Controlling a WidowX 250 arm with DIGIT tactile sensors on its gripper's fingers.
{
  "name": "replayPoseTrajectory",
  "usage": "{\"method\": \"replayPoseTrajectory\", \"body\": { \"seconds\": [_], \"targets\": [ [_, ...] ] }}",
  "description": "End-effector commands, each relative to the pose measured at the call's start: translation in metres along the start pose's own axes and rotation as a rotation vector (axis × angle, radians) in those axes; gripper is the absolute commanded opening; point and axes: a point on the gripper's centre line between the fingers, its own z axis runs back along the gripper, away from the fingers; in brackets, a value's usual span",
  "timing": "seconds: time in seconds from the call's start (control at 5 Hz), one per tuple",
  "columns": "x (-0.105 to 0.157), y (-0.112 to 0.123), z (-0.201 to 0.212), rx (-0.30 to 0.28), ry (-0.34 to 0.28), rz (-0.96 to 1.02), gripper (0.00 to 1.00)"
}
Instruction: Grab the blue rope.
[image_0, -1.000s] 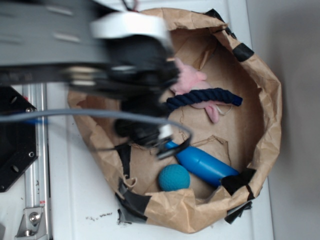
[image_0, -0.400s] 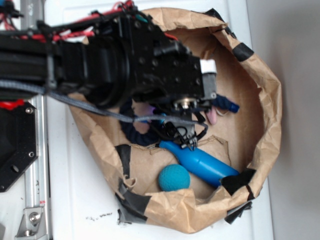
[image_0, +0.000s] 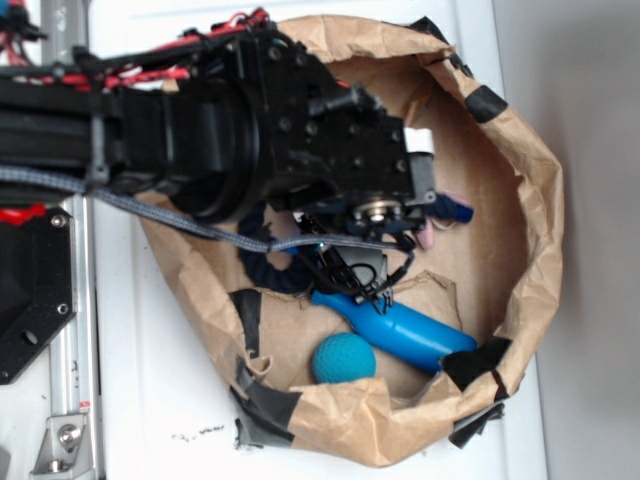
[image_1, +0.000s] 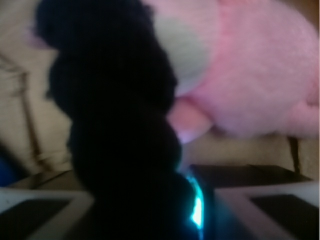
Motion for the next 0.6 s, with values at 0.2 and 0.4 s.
{"method": "replayPoseTrajectory", "body": {
  "seconds": [0.2, 0.4],
  "targets": [
    [-0.0078, 0.0282, 0.1112, 0.077, -0.170, -0.447, 0.00],
    [-0.0093, 0.0280, 0.1104, 0.036, -0.133, -0.427, 0.00]
  ]
}}
